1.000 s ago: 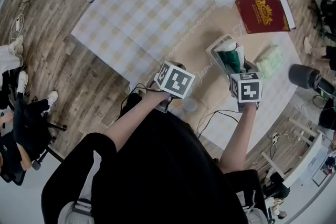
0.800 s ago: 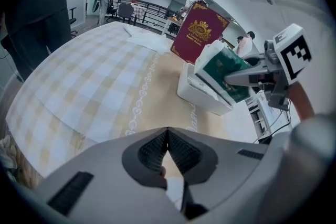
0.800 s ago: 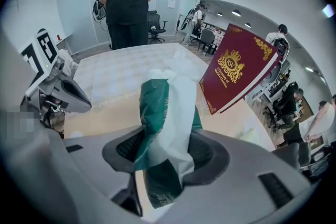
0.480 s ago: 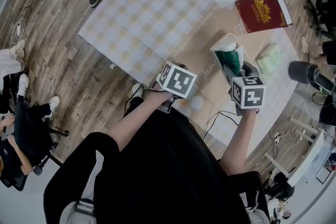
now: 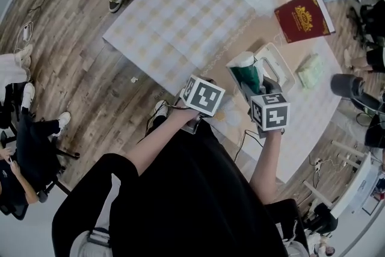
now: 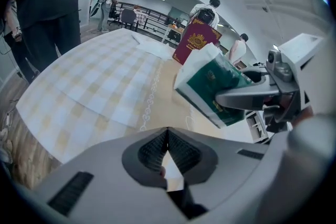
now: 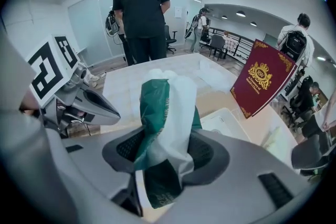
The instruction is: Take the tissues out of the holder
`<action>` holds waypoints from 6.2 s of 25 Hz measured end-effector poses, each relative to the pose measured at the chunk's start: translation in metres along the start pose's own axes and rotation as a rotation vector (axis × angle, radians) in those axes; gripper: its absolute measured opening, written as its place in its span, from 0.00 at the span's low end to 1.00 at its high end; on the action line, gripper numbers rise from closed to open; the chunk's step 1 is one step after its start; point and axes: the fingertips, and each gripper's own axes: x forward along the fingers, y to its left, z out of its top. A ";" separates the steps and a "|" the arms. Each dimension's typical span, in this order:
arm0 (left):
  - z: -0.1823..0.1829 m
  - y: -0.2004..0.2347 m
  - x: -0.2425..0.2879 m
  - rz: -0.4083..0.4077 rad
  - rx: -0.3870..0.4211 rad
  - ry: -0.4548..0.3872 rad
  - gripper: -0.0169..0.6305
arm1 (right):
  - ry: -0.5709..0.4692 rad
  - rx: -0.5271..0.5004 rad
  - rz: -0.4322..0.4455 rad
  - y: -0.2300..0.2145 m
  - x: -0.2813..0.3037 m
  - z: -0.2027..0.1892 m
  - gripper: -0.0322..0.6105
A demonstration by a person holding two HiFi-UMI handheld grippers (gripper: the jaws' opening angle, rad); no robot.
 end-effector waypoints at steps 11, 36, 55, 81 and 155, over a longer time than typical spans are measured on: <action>-0.045 0.047 -0.049 0.056 -0.034 -0.031 0.04 | 0.038 0.036 0.084 0.103 0.025 0.002 0.39; -0.122 0.142 -0.133 0.102 -0.190 -0.093 0.04 | 0.042 0.021 0.151 0.247 0.051 0.038 0.39; -0.086 0.140 -0.128 0.286 -0.260 -0.192 0.04 | 0.012 -0.080 0.228 0.211 0.069 0.062 0.39; -0.053 0.179 -0.130 0.304 -0.310 -0.210 0.04 | -0.009 -0.038 0.247 0.211 0.093 0.091 0.39; 0.072 0.386 -0.133 0.052 -0.098 -0.035 0.04 | 0.183 0.041 -0.097 0.177 0.255 0.283 0.41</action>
